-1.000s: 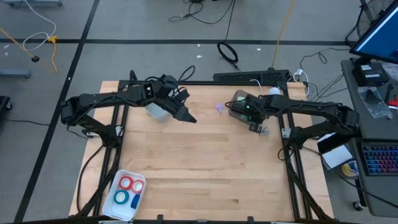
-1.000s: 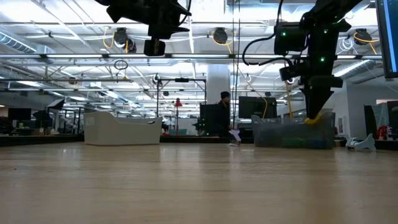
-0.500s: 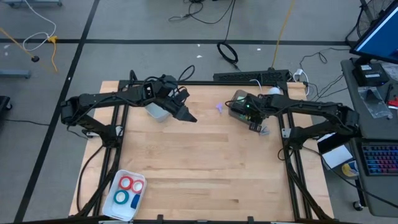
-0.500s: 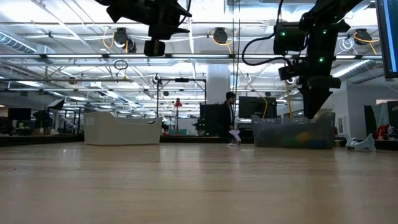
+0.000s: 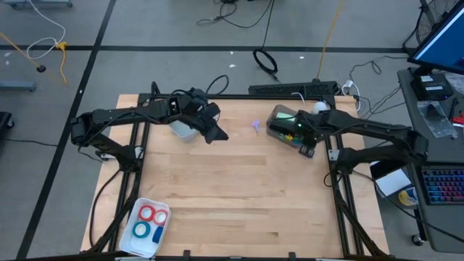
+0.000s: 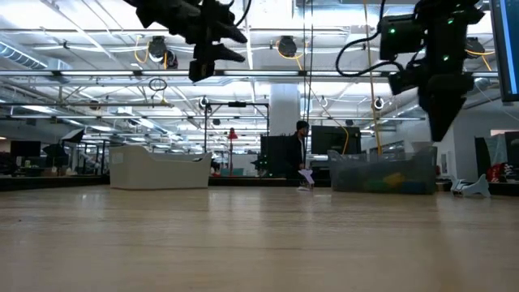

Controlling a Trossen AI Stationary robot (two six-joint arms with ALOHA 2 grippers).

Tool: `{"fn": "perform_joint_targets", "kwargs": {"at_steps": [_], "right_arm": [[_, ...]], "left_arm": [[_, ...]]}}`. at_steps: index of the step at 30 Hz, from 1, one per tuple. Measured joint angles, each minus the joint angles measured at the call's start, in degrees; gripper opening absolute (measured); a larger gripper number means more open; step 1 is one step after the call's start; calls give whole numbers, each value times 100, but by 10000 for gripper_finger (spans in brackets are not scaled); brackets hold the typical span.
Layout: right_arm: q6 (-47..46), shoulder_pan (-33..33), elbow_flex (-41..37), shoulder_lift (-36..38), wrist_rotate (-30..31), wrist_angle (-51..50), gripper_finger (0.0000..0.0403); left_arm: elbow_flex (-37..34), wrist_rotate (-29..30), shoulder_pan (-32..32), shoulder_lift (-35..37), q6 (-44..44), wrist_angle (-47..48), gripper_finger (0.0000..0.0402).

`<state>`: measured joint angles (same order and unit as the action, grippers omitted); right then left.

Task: Pick and place Stapler, Stapler remover, tape
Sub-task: Put the light blue staple remover into the grey bin

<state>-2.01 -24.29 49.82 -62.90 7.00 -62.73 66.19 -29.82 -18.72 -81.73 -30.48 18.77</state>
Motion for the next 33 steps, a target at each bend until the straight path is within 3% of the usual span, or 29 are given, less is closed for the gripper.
{"fn": "perform_joint_targets", "kwargs": {"at_steps": [7, 11, 18, 33], "right_arm": [[-1037, 2, 0, 600, -1181, -784, 102], [-1014, 2, 0, 822, -1219, -1067, 100], [-154, 84, -242, 1047, -1620, -1073, 112], [-758, 534, -754, 1082, -1584, -988, 153]], "left_arm": [[0, 854, -1, 0, 785, 117, 131], [0, 1118, -2, 0, 977, 117, 131], [0, 1198, 0, 0, 1139, 173, 131], [0, 1945, -9, 0, 1734, 1121, 131]]}}
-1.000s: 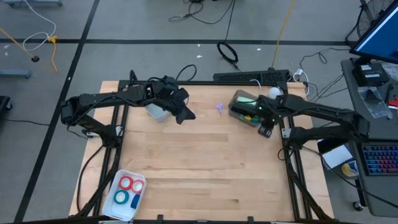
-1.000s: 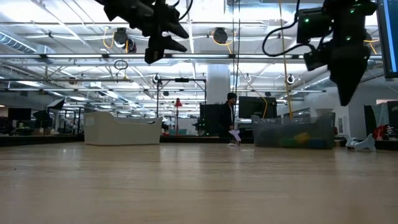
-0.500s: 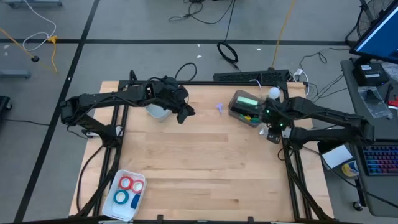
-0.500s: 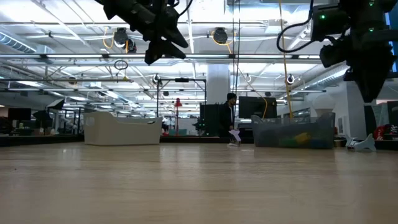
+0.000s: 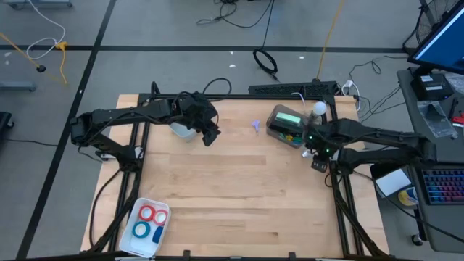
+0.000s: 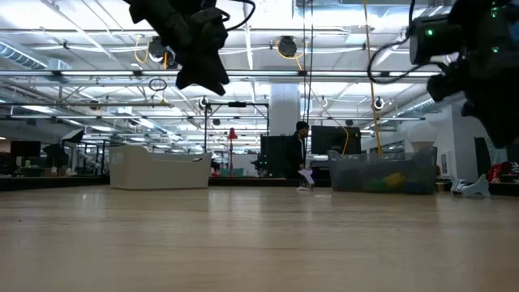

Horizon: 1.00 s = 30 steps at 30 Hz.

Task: Pick and place Stapler, Stapler remover, tape
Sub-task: Put the light blue staple remover into the grey bin

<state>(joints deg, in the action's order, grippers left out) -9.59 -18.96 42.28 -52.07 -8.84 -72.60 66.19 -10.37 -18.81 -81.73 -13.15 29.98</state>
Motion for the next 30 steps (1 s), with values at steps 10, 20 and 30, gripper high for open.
{"fn": "perform_joint_targets", "kwargs": {"at_steps": [10, 20, 30], "right_arm": [[-559, 33, -533, -70, 23, 527, 153], [-1250, 32, -531, -68, 439, 582, 138], [-1893, 30, -529, -68, 995, 722, 130]], "left_arm": [[0, 337, -20, 0, 70, -7, 131], [0, 341, -68, 0, 133, -9, 131], [0, 352, -68, 0, 308, -9, 131]]}}
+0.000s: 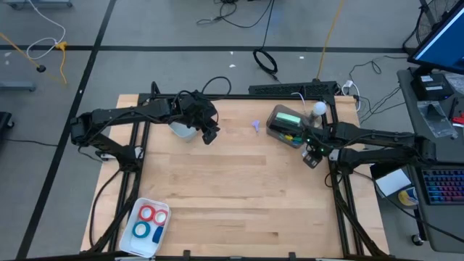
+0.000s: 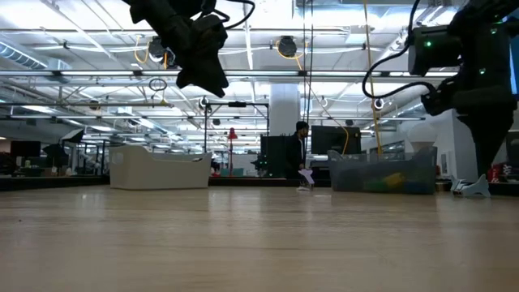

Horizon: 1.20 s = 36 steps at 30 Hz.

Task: Pick and place Stapler, Stapler remover, tape
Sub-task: Put the light blue staple remover into the grey bin

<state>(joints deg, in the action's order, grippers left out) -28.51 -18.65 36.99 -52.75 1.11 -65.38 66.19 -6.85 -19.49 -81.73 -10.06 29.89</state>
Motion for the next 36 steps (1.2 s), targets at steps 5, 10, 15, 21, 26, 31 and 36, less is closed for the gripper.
{"fn": "perform_joint_targets", "kwargs": {"at_steps": [5, 10, 15, 21, 26, 31, 36], "right_arm": [[297, 2, 2, -2, 27, 445, 130], [765, 2, 2, -4, 76, 424, 130], [770, 2, 2, -29, 59, 206, 130], [770, 2, -97, -33, 36, 112, 130], [673, 2, -131, -37, 35, 300, 130], [673, 2, -131, -257, 35, 388, 130], [628, 2, -245, -693, -56, 457, 130]], "left_arm": [[0, 1, 0, 0, 140, 0, 131], [0, 0, 0, 0, 183, 2, 131], [0, 0, 0, 0, 253, 4, 131], [0, 0, 0, 0, 501, 5, 131], [0, 92, 0, 0, 547, 7, 131], [0, 140, -14, 0, 588, 7, 131], [0, 144, -13, 0, 590, 7, 131]]}}
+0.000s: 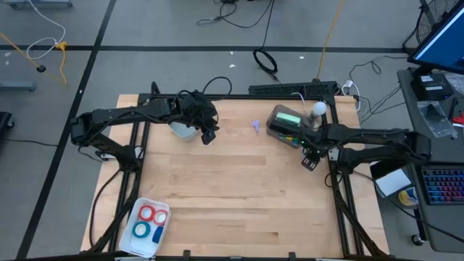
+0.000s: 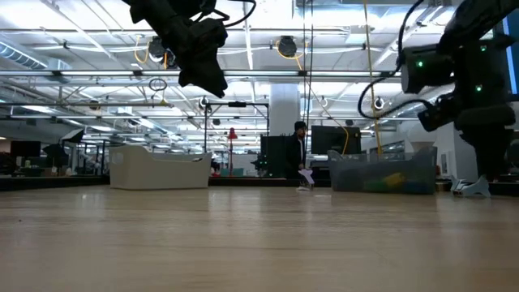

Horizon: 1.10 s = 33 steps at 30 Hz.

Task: Pick and place Stapler, Stapler remover, tape
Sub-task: Put the light blue staple remover into the grey bin

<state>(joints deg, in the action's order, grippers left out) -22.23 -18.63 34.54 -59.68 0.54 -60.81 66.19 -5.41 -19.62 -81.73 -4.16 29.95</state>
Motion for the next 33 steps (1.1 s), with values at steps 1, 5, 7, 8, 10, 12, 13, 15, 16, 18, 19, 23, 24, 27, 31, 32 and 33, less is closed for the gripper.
{"fn": "perform_joint_targets", "kwargs": {"at_steps": [1, 5, 7, 8, 10, 12, 13, 15, 16, 18, 19, 23, 24, 27, 31, 32, 33], "right_arm": [[-29, 0, -23, -93, -56, -6, 130], [-78, 0, -32, -389, -64, 47, 130], [-88, 0, -32, -475, -64, 89, 130], [-90, 0, -32, -503, -64, 89, 130], [-90, 0, -32, -531, -64, 83, 130], [-92, 0, -32, -524, -58, 94, 130], [-92, -2, -32, -516, -56, 96, 130], [-99, 0, -32, -468, -53, 112, 130], [-128, 0, -32, -439, -39, 134, 130], [-206, 0, -32, -372, 46, 156, 130], [-241, -1, -32, -333, 110, 146, 130], [-259, -2, -32, -183, 121, 153, 130], [-259, -2, -32, -155, 119, 161, 130], [-262, -2, -32, -80, 112, 253, 130], [-263, -2, -32, -72, 93, 351, 126], [-263, -2, -32, -74, 93, 386, 122], [-265, -2, -32, -78, 93, 420, 117]], "left_arm": [[0, 1, 0, 0, -2, 0, 131], [0, 94, 0, 0, 0, 0, 131], [0, 102, -12, 0, 2, 0, 131], [0, 101, -21, 0, 14, 0, 131], [0, 103, -36, 0, 44, 0, 131], [0, 105, -51, 0, 46, 0, 131], [0, 104, -59, 0, 46, 0, 131], [0, 105, -66, 0, 46, 0, 131], [0, 105, -68, 0, 48, 0, 131], [0, 105, -72, 0, 48, 2, 131], [0, 105, -72, 0, 48, 2, 131], [0, 105, -72, 0, 52, 1, 131], [0, 105, -77, 0, 52, 0, 131], [0, 106, -101, 0, 54, 0, 131], [0, 107, -131, 0, 52, -2, 131], [0, 107, -131, 0, 53, -2, 131], [0, 107, -134, 0, 52, -2, 131]]}}
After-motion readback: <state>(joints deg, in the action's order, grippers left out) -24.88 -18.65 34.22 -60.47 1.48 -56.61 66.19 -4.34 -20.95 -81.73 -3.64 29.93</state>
